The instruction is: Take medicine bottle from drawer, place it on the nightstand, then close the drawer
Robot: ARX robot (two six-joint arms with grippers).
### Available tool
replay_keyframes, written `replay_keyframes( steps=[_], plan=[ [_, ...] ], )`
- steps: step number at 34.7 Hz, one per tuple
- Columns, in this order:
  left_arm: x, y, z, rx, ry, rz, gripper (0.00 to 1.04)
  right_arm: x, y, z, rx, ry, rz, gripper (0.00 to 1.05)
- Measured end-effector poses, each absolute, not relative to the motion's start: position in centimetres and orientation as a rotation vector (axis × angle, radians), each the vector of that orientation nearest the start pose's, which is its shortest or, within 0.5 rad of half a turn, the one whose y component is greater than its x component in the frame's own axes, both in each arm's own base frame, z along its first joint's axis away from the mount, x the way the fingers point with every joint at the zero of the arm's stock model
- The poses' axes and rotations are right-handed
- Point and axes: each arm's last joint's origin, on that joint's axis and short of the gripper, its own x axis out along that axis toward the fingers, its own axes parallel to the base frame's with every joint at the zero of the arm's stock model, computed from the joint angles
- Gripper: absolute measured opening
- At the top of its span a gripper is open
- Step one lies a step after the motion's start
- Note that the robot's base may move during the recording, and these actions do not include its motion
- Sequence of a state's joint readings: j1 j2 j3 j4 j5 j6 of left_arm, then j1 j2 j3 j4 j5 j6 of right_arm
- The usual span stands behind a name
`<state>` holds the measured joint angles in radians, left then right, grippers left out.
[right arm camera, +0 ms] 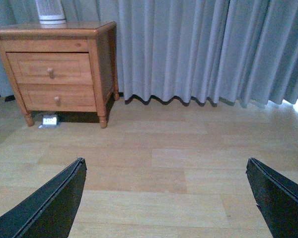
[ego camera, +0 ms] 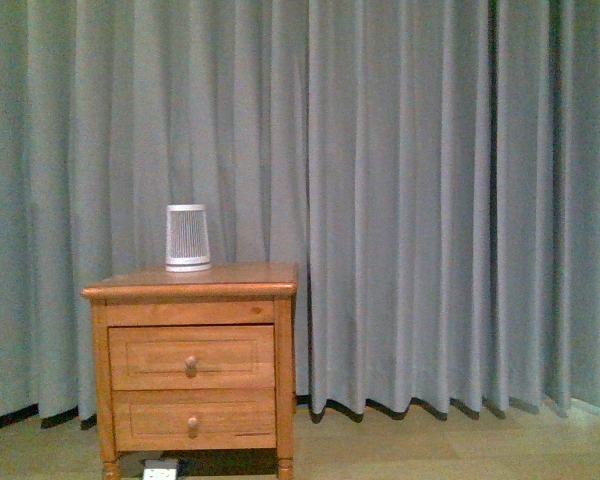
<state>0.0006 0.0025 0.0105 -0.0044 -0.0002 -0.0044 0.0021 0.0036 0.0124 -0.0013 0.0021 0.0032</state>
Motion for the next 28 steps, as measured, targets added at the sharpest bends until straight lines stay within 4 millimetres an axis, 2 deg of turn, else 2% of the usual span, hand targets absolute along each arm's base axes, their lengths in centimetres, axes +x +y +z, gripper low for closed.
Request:
replay_keyframes(
  steps=[28],
  plan=[
    [9.72, 0.01, 16.65, -0.004, -0.004, 0.001, 0.98, 9.72, 0.01, 16.73, 0.003, -0.007, 0.000, 0.98]
  ],
)
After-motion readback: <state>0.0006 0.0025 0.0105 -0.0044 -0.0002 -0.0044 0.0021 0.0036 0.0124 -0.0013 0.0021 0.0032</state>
